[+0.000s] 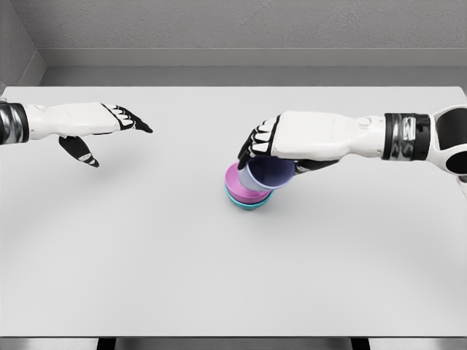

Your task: Stacking bowl and cup with both arms

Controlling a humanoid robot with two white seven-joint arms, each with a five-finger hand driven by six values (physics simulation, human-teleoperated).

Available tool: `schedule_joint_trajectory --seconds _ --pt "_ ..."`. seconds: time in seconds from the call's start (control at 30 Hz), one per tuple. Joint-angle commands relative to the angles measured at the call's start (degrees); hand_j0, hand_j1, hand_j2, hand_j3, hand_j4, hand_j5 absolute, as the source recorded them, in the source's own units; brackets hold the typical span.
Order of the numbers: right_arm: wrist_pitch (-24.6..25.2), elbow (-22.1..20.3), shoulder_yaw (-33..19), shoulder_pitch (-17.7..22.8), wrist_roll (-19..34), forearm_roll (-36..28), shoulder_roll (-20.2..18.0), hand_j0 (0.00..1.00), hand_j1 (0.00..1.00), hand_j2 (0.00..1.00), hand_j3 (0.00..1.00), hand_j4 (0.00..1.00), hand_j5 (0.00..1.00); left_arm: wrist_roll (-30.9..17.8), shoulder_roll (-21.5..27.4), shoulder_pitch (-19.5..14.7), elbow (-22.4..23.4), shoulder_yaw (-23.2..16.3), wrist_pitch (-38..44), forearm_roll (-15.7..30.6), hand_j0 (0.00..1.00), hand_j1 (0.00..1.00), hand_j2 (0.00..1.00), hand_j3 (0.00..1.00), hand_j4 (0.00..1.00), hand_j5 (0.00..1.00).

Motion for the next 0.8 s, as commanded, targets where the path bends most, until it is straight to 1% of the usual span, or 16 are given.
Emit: schedule_joint_trajectory --seconds 0.0,0.2,0.63,0.7,0.77 --pt "0.2 0.0 0.1 0.0 0.0 -0.4 0.5 0.57 0.57 0.57 0.57 0.57 0.57 0.0 0.0 0.0 0.0 0.0 0.1 0.3 1.00 1.00 1.00 1.00 1.00 1.00" --pt "0.2 0.9 1.9 -0.1 0.0 -0.1 1.0 0.57 0.57 0.57 0.57 0.57 0.57 0.0 0.0 0.0 0.0 0.0 0.1 0.3 1.00 1.00 1.00 1.00 1.00 1.00" --pt "0.2 1.4 2.0 -0.1 0.0 -0.1 1.0 0.57 0.57 0.57 0.57 0.57 0.57 0.0 0.0 0.0 0.0 0.0 0.1 0.3 1.00 1.00 1.00 1.00 1.00 1.00" --pt "0.2 2.5 2.0 -0.2 0.0 0.1 1.1 0.57 0.57 0.57 0.57 0.57 0.57 0.0 0.0 0.0 0.0 0.0 0.1 0.3 1.00 1.00 1.00 1.00 1.00 1.00" --pt "0.2 2.7 1.9 -0.2 0.0 0.4 1.4 0.57 0.57 0.57 0.57 0.57 0.57 0.0 0.0 0.0 0.0 0.0 0.1 0.3 1.00 1.00 1.00 1.00 1.00 1.00"
